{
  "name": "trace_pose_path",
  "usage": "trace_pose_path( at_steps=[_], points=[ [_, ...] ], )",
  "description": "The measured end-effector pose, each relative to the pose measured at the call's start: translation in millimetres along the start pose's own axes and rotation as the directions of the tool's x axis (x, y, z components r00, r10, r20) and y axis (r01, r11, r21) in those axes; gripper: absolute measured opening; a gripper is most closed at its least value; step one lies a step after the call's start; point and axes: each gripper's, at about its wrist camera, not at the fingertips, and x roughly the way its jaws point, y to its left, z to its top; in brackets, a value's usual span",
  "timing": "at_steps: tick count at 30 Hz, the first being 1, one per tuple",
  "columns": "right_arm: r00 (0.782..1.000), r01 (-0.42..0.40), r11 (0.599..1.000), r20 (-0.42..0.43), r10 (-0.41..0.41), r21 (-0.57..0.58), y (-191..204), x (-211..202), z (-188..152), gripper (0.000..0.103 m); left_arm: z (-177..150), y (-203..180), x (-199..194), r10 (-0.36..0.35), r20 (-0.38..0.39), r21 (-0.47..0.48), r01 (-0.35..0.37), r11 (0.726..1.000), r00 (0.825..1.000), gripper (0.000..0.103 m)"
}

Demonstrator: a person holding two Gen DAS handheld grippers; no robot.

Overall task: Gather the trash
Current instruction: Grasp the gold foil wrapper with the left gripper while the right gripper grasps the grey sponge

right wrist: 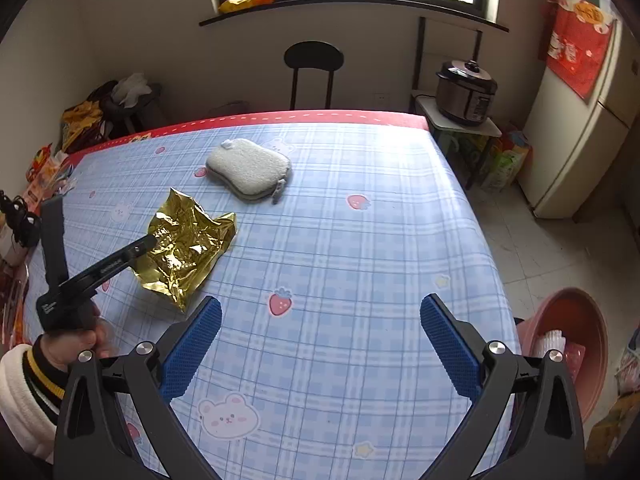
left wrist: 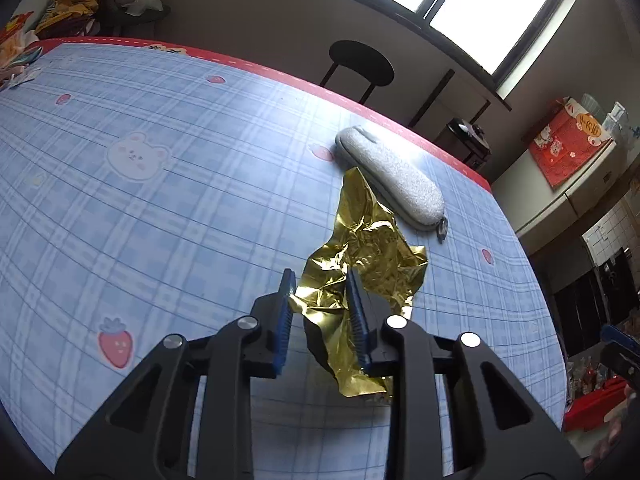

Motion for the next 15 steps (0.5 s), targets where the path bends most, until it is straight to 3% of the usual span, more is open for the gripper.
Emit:
trace_pose_path(
  at_steps=[4, 9, 15],
  points=[
    [0.998, -0.063, 0.990, -0.021, 0.061, -0.130, 33.4, 34.2, 34.4, 0.098, 1.8, 38.2, -36.9, 0.020, 0.048, -0.057, -0.017, 0.998, 0.999, 0.026],
    [0.993, -0.113, 0.939, -0.073, 0.095, -0.325, 73.6, 97.7, 83.5, 0.098, 2.9, 86.7, -71.2, 0.067, 0.103, -0.161, -0.050, 0.986, 0.992, 0.026],
    [0.991, -0.104, 0.903, -0.122, 0.058, -0.416, 93.0, 178.9, 134.4, 0.098, -1.4, 128.6, -94.0, 0.113, 0.128, -0.231, -0.081, 0.970, 0.985, 0.026]
  ],
)
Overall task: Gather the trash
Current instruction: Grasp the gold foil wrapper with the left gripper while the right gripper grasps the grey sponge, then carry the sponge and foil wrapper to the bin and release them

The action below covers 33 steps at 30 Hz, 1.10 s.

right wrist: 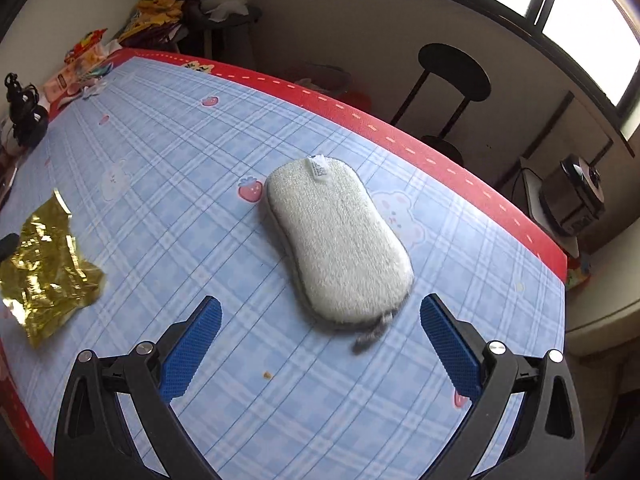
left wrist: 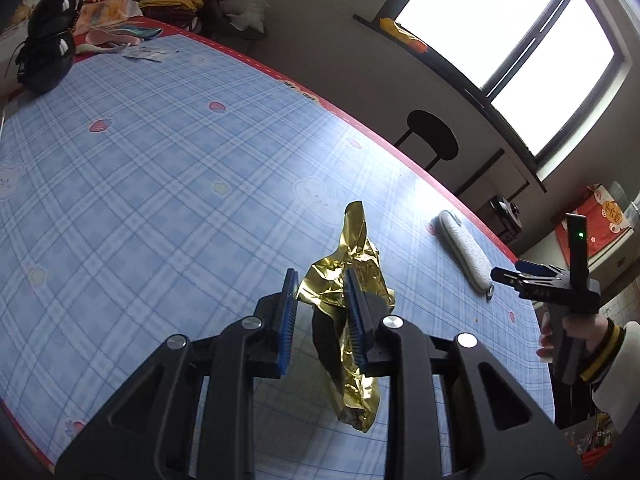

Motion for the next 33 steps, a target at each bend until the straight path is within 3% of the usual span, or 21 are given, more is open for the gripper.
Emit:
trace_pose_path(
  at_steps=[10, 15, 20, 23, 33],
  points=[
    [0.996, -0.007, 0.991, -0.085, -0.004, -0.134, 0.9, 70.6, 48.4, 0.098, -11.6, 37.2, -14.5, 0.039, -0.016, -0.045, -0.039, 0.998, 0.999, 0.026],
    [0.987, -0.078, 0.995, -0.132, 0.086, 0.067, -20.0, 82.0, 50.4, 0.098, -21.8, 36.9, -15.5, 0.040, -0.037, -0.052, -0.042, 0.998, 0.999, 0.026],
    [0.982, -0.106, 0.991, -0.151, 0.117, 0.082, -16.5, 67.7, 34.7, 0.091, -27.2, 24.9, -9.6, 0.018, -0.060, -0.032, -0.020, 0.999, 0.998, 0.027],
    [0.975, -0.174, 0.979, -0.117, 0.186, 0.107, -12.2, 51.3, 19.4, 0.089, -28.0, 17.7, -7.8, -0.003, -0.068, -0.020, 0.001, 1.000, 0.998, 0.026],
    [0.962, -0.267, 0.935, 0.123, 0.244, 0.234, 8.9, -43.0, -48.0, 0.089, -23.5, -15.7, -24.0, -0.080, -0.048, 0.043, 0.082, 0.996, 0.996, 0.026]
  ],
)
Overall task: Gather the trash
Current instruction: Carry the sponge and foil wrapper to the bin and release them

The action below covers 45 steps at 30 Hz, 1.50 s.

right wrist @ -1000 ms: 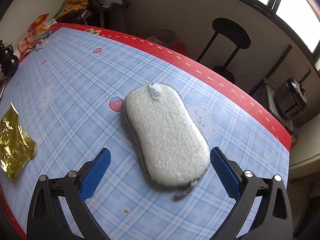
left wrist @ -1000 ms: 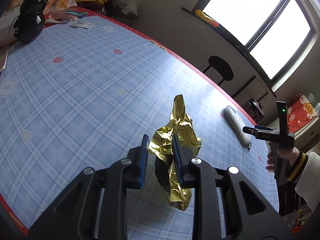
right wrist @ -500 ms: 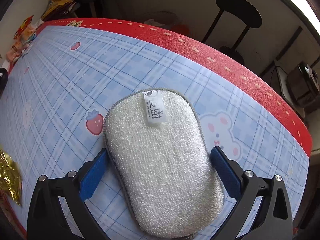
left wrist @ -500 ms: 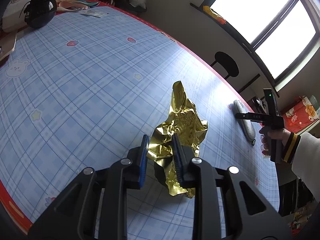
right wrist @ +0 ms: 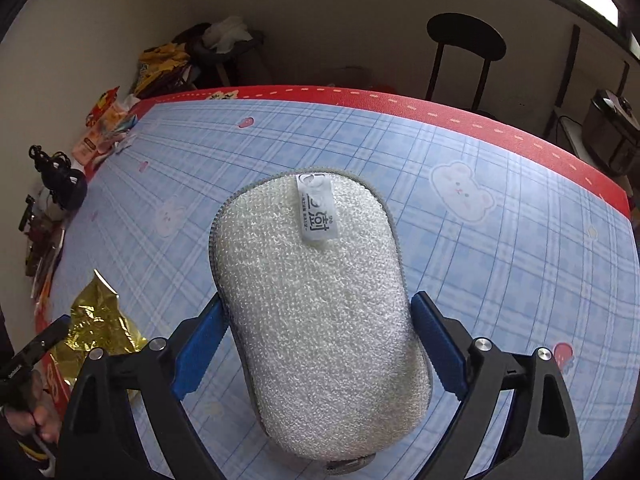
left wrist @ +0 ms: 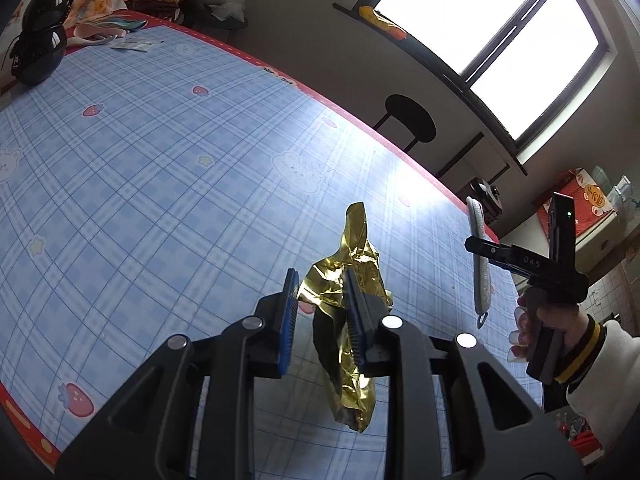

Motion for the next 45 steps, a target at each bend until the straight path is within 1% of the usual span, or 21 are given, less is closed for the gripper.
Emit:
trace_pose_path(
  at_steps=[4, 8, 13, 19, 23, 27, 30, 36, 40, 42, 45],
  points=[
    [0.998, -0.012, 1.000, 0.065, 0.010, 0.028, 12.5, -40.8, -35.8, 0.089, -0.4, -15.6, -5.2, -0.030, -0.009, 0.026, 0.030, 0.999, 1.000, 0.026],
    [0.992, -0.023, 0.994, 0.127, 0.010, 0.106, 11.0, -80.5, -64.4, 0.089, -3.1, -37.1, -9.8, -0.060, -0.021, 0.065, 0.061, 0.996, 0.998, 0.025],
    [0.979, -0.001, 0.986, 0.203, -0.033, 0.165, -7.1, -130.2, -93.5, 0.089, -7.0, -78.0, -13.4, -0.103, -0.028, 0.140, 0.106, 0.984, 0.994, 0.025],
    [0.954, 0.015, 0.972, 0.287, -0.084, 0.235, -44.3, -186.9, -124.7, 0.089, -15.8, -140.5, -30.1, -0.153, -0.015, 0.228, 0.153, 0.962, 0.988, 0.025],
    [0.935, 0.033, 0.961, 0.330, -0.126, 0.274, -73.8, -227.5, -151.6, 0.090, -26.9, -188.0, -42.2, -0.182, -0.006, 0.276, 0.176, 0.945, 0.983, 0.025],
    [0.917, 0.075, 0.943, 0.350, -0.193, 0.323, -110.8, -265.4, -182.8, 0.090, -41.5, -230.9, -48.8, -0.203, -0.011, 0.306, 0.196, 0.932, 0.979, 0.025],
    [0.903, 0.089, 0.919, 0.358, -0.237, 0.384, -148.1, -293.0, -212.6, 0.090, -58.4, -262.7, -51.8, -0.212, -0.021, 0.327, 0.207, 0.922, 0.977, 0.026],
    [0.882, 0.133, 0.867, 0.341, -0.325, 0.481, -219.6, -338.4, -271.0, 0.090, -89.9, -322.5, -56.7, -0.226, -0.033, 0.373, 0.222, 0.901, 0.974, 0.025],
    [0.874, 0.142, 0.824, 0.321, -0.365, 0.548, -264.9, -356.5, -302.3, 0.090, -108.3, -353.7, -54.6, -0.229, -0.049, 0.393, 0.230, 0.890, 0.972, 0.026],
    [0.869, 0.145, 0.804, 0.314, -0.382, 0.577, -285.1, -362.2, -312.7, 0.090, -117.9, -367.9, -55.0, -0.230, -0.053, 0.401, 0.231, 0.886, 0.972, 0.026],
    [0.865, 0.146, 0.794, 0.313, -0.392, 0.590, -307.5, -369.1, -321.5, 0.091, -130.1, -385.0, -54.8, -0.227, -0.058, 0.411, 0.230, 0.882, 0.972, 0.026]
  ],
)
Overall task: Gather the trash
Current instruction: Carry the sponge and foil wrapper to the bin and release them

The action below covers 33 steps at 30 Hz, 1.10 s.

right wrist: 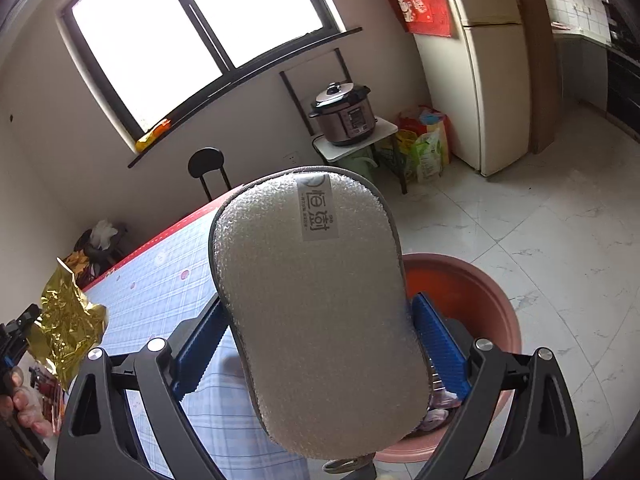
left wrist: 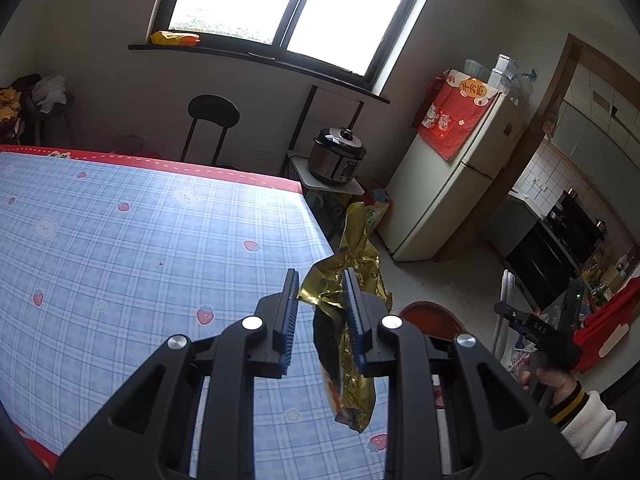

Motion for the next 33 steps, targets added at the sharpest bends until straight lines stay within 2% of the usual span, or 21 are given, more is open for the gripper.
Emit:
trace_pose_path(
  at_steps=[5, 7, 11, 19, 27, 33],
  points=[
    [1.000, -0.014, 1.000, -0.023, 0.014, -0.002, -19.8, 7.0, 9.6, 0.094, -5.0, -28.1, 3.9, 0.003, 0.001, 0.021, -0.003, 1.000, 1.000, 0.026],
    [0.999, -0.033, 0.999, -0.032, 0.033, -0.007, -22.1, 10.2, 12.6, 0.098, -5.9, -35.6, 4.3, 0.004, 0.003, 0.029, -0.004, 1.000, 1.000, 0.026],
    [0.999, -0.038, 0.998, -0.022, 0.037, -0.042, -17.7, 7.2, 18.1, 0.098, -8.5, -49.8, 5.6, 0.005, 0.005, 0.041, -0.005, 0.999, 1.000, 0.026],
    [0.997, -0.054, 0.998, 0.053, 0.055, -0.026, -25.3, -35.6, 19.6, 0.098, -8.2, -81.5, 13.8, -0.035, -0.004, 0.093, 0.035, 0.995, 0.999, 0.026],
    [0.995, -0.014, 1.000, 0.098, 0.014, -0.008, -47.3, -82.4, 6.9, 0.098, -12.0, -138.9, 58.1, -0.102, -0.078, 0.179, 0.115, 0.977, 0.992, 0.026],
    [0.993, 0.030, 0.999, 0.112, -0.034, 0.037, -70.6, -105.2, -4.2, 0.098, -13.9, -196.8, 102.3, -0.160, -0.131, 0.260, 0.190, 0.947, 0.978, 0.026]
  ],
)
